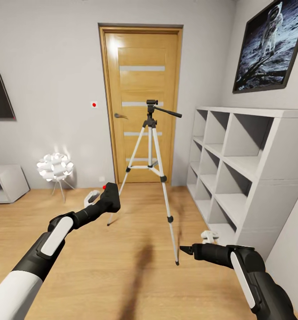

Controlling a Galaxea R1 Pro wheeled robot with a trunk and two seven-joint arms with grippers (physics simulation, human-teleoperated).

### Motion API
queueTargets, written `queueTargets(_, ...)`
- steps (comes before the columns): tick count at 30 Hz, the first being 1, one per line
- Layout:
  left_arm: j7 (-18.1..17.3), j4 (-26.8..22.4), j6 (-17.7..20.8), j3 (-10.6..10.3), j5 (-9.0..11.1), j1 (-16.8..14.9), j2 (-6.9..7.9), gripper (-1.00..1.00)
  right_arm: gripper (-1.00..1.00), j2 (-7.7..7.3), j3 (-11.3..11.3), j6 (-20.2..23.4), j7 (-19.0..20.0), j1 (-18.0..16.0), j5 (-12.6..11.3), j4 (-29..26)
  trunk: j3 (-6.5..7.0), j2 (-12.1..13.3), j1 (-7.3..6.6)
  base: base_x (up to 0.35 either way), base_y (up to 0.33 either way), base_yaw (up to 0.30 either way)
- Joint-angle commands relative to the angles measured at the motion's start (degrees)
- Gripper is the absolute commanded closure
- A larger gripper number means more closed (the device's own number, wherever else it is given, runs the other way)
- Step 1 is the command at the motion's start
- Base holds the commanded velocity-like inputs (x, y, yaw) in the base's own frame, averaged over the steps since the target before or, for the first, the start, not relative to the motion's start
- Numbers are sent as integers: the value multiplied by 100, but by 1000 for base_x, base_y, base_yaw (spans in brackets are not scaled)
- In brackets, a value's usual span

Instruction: Attach the digital camera to the camera tripod in the bedroom.

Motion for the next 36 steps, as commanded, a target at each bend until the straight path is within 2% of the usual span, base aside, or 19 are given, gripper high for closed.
queueTargets(1, -15, -1, 13, -6, -5, -4, 4, 100, -100, 0, -7, 40, -4, -4, -32, -3, 12, 39, -23, 0, 0, 0)
queueTargets(36, 2, -1, 12, -6, -5, -4, -5, 100, -100, 0, -4, 40, -10, -4, -32, -3, 641, 1442, -792, 0, 0, 0)
